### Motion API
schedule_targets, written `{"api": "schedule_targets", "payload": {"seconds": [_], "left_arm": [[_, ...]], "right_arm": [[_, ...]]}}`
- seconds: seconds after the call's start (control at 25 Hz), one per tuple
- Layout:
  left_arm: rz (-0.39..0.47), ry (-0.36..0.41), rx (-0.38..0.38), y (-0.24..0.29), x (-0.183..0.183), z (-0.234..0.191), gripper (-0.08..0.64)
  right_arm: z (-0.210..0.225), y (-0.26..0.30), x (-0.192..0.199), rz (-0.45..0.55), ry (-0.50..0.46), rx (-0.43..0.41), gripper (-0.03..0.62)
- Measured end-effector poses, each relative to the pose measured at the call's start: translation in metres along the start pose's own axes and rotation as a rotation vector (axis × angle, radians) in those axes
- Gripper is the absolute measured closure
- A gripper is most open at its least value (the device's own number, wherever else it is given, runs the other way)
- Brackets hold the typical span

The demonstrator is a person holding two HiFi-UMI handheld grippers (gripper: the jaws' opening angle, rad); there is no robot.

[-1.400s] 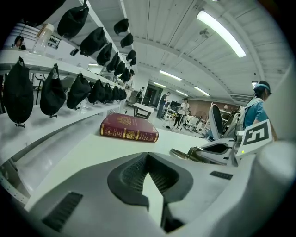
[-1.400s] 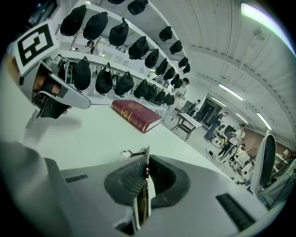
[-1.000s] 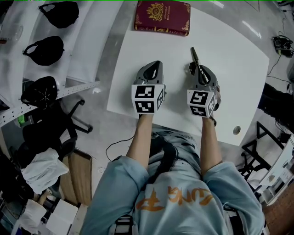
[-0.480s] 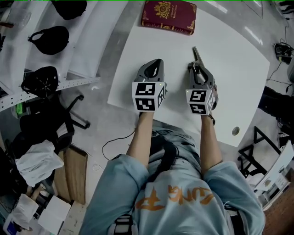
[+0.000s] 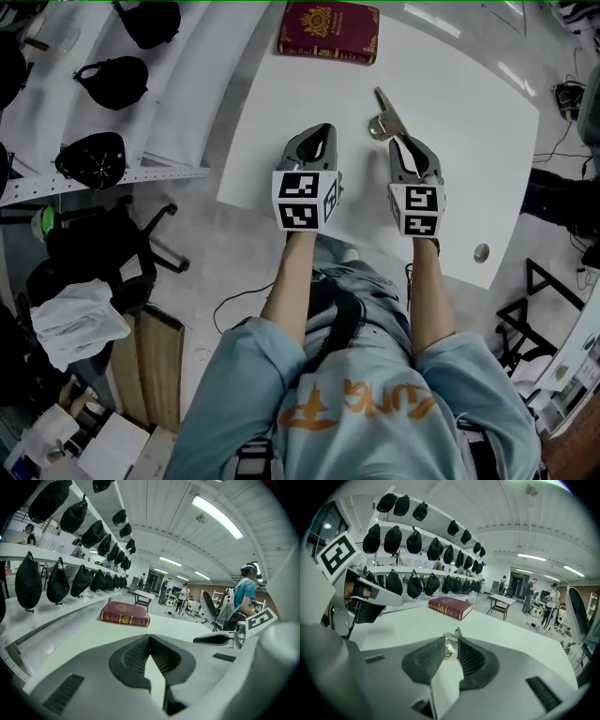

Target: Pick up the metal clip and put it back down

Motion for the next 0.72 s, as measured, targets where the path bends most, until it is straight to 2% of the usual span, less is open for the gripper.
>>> {"api": "schedule_targets", "payload": {"seconds": [0.28,0.48,0.72], "left_arm": [[0.066,0.012,0.023,-0.047,0.0,0.048,0.538],[0.12,0.019,0.04,-0.085,0.001,0.082,0.538],[0.217,0.06,0.061,-0.126,-0.021,0.12,0.538]], "right_arm": [[0.007,-0.075,0.002,0.117,0.076,0.012,0.513],[0.012,-0.132,0.006,0.185,0.087,0.044,0.529],[0.026,-0.196,-0.009,0.31,0.092,0.08,0.54]]}}
Point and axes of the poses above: the fingertips, and each gripper's own axes: y forward along the fingers, z to its right, x out of its underside, the point moved 1 cm from there along -y, backward along the fingers, and after that the axes turned 11 degrees about -x, right-handed, at the moved point
